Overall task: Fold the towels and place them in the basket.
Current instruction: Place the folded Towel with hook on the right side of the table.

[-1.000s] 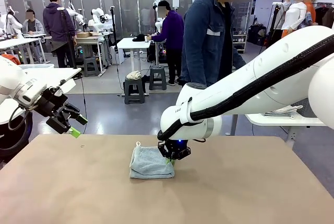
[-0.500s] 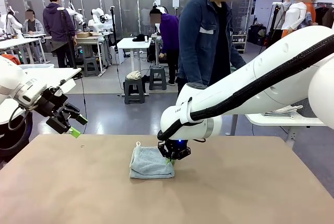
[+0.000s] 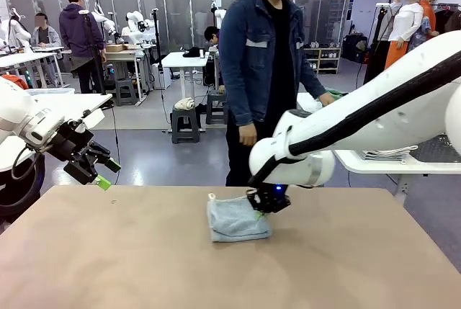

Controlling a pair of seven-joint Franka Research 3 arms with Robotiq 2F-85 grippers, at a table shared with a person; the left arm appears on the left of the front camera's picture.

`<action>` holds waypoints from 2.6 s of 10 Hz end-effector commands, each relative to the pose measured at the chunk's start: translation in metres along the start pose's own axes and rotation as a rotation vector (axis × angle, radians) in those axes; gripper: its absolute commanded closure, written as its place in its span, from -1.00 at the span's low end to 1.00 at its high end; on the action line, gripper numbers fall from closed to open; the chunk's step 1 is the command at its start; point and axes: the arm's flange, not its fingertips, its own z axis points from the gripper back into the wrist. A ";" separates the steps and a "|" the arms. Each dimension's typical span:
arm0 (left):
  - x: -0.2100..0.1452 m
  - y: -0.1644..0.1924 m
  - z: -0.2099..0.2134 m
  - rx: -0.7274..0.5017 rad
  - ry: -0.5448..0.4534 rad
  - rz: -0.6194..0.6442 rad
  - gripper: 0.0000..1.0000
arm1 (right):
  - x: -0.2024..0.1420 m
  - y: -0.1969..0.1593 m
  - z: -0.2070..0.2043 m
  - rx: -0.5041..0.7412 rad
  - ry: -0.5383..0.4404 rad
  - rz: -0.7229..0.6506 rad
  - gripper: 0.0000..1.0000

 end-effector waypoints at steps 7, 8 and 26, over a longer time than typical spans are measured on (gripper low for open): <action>0.001 -0.001 0.001 0.010 0.004 0.004 -1.00 | 0.027 -0.246 0.078 -0.051 -0.108 -0.058 0.89; 0.001 -0.001 0.001 0.010 0.004 0.004 -1.00 | 0.035 -0.265 0.080 -0.068 -0.114 -0.060 0.89; 0.001 -0.001 0.001 0.010 0.004 0.004 -1.00 | -0.055 -0.165 0.320 -0.093 -0.205 0.059 -0.64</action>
